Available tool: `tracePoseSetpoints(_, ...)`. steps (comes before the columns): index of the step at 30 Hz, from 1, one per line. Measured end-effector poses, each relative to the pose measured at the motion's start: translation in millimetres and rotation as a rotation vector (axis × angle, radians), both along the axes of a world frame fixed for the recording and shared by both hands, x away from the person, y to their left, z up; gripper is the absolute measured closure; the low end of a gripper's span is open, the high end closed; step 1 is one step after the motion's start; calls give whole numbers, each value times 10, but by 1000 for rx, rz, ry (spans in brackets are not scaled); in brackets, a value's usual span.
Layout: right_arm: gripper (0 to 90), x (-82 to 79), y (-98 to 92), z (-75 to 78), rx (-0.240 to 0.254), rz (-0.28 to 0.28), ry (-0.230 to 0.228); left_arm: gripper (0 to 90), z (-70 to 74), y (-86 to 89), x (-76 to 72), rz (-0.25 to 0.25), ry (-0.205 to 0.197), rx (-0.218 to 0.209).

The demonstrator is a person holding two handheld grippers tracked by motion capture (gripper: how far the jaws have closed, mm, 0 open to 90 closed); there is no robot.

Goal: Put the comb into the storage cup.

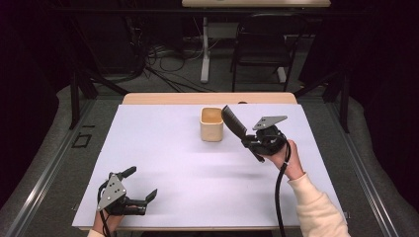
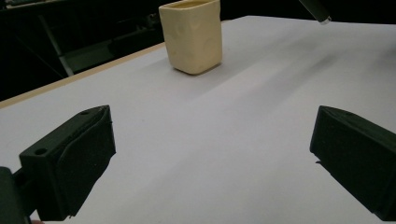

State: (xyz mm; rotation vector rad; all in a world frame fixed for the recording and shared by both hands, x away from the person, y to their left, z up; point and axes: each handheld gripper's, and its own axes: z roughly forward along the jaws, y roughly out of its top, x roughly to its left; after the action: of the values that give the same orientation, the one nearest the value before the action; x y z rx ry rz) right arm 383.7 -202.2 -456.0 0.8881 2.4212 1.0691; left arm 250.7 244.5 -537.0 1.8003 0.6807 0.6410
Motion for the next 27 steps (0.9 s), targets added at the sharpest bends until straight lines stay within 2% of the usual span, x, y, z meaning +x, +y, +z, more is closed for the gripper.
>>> tracePoseSetpoints(27, 712, 125, 69, 176, 17, 3, -20, 0, -2, -3, 5, 11, 11, 5)
